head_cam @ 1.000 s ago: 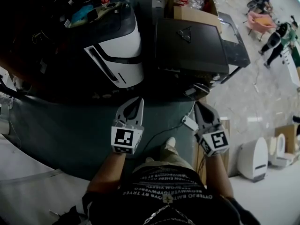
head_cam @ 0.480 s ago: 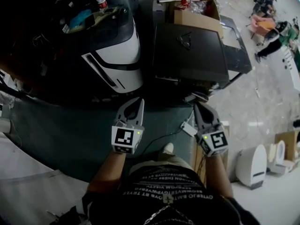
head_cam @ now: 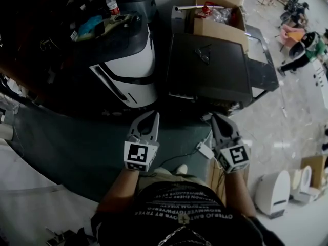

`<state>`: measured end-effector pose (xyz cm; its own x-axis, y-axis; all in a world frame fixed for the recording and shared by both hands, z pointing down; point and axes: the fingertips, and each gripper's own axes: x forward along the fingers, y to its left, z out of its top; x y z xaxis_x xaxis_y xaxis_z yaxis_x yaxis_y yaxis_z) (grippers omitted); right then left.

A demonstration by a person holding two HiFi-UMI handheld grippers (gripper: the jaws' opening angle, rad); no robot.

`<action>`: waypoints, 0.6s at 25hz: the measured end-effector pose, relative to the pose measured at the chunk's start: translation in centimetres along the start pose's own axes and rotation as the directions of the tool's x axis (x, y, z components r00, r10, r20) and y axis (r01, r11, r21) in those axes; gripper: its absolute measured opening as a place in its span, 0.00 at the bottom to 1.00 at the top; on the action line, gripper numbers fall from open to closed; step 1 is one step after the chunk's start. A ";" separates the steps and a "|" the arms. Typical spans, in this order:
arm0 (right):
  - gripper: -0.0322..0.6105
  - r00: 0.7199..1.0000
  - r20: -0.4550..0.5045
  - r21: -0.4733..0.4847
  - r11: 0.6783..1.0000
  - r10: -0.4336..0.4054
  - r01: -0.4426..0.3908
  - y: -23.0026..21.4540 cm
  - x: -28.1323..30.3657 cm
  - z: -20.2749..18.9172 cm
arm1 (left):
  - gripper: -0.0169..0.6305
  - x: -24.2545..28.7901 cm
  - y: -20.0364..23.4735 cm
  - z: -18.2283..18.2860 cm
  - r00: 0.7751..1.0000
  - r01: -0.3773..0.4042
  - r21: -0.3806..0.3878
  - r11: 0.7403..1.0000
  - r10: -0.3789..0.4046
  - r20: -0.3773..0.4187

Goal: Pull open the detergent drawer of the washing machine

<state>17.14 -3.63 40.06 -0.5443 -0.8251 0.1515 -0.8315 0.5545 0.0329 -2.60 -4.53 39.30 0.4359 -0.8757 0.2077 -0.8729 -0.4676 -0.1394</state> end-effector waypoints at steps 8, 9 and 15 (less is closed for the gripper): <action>0.05 1.000 -0.010 0.039 0.999 0.028 -0.027 1.7 2.0 -0.3 | 0.03 -0.4 1.3 -2.7 0.997 -0.006 0.000 1.000 0.006 -0.072; 0.05 1.000 -0.014 0.042 0.999 0.026 -0.026 2.0 2.3 -0.3 | 0.03 -0.4 1.6 -2.8 0.998 -0.001 -0.006 1.000 0.001 -0.070; 0.05 1.000 -0.004 0.019 1.000 -0.005 0.005 2.3 4.2 0.7 | 0.03 0.5 3.3 -1.5 0.997 0.058 0.004 0.998 -0.058 -0.048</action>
<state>12.83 -5.87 40.09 -0.5394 -0.8276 0.1554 -0.8364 0.5479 0.0148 -5.56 -6.33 40.39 0.4747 -0.8404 0.2614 -0.8453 -0.5181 -0.1305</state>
